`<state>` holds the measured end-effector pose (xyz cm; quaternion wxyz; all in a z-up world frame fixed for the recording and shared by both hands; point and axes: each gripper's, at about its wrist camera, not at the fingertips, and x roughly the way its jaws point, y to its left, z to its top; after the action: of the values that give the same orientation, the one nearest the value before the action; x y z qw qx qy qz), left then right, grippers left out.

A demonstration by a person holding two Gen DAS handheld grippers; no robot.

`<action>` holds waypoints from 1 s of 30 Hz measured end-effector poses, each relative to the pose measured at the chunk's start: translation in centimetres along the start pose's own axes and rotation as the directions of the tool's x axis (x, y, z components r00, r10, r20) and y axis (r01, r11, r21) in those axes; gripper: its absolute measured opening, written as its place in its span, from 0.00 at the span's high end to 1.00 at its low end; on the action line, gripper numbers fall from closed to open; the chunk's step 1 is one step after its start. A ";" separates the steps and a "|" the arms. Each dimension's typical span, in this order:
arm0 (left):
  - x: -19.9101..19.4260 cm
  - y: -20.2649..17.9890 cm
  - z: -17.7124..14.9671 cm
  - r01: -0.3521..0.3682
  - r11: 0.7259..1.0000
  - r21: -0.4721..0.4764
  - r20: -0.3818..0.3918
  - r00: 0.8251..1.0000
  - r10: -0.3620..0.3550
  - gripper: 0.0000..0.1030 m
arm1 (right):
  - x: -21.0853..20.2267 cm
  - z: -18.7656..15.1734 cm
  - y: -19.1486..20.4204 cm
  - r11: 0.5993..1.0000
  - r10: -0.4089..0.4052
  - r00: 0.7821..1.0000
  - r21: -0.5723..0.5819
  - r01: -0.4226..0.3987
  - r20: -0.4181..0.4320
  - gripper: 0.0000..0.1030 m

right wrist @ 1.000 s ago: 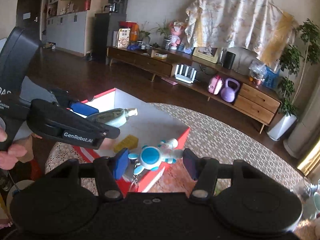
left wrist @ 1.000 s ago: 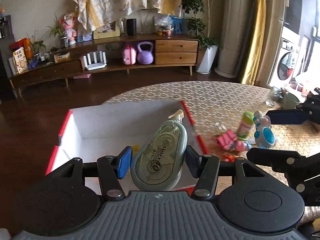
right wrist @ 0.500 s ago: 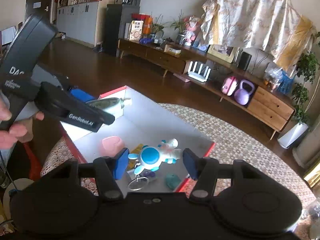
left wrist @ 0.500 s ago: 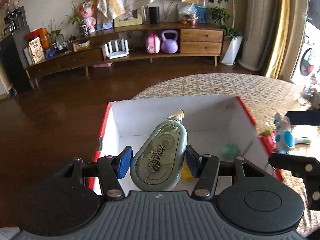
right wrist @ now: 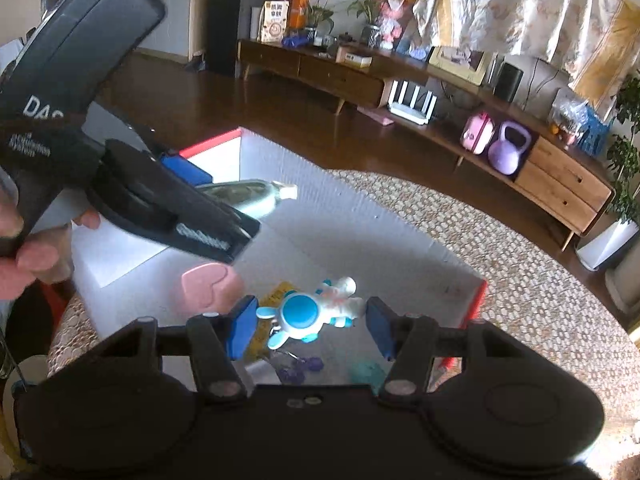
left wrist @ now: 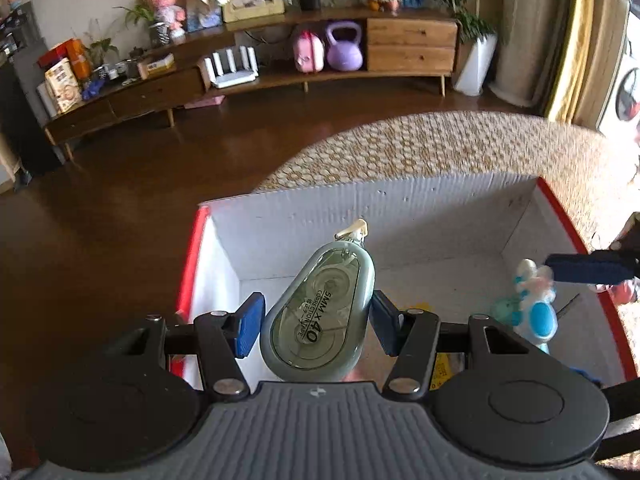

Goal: Organize rigid objects
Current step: 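Open both tools to drop the roller and figure into the box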

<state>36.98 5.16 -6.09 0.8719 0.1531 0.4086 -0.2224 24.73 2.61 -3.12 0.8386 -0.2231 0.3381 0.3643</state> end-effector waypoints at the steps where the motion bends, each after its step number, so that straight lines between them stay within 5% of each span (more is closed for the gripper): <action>1: 0.4 -0.2 0.2 0.000 1.000 0.007 -0.007 1.000 0.000 0.45 | 0.4 0.1 0.0 1.000 0.001 1.000 0.002 -0.001 -0.006 0.43; 11: 4.3 -1.7 1.7 0.028 0.996 0.079 -0.122 0.992 -0.018 0.45 | 3.0 -0.3 0.0 0.999 0.030 0.994 0.014 -0.028 -0.105 0.43; 21: 7.3 -3.0 1.5 0.050 0.988 0.146 -0.281 0.960 -0.007 0.45 | 3.7 -0.6 0.3 0.999 0.032 0.986 0.007 -0.031 -0.162 0.43; 30: 8.0 -3.2 1.3 0.074 0.983 0.166 -0.343 0.939 -0.013 0.44 | 3.9 -0.2 0.5 0.999 0.037 0.980 0.018 -0.034 -0.194 0.42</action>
<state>40.74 -0.23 -11.74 0.7660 0.2565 0.5351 -0.2472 26.28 4.56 -6.21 0.7967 -0.2453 0.4248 0.3530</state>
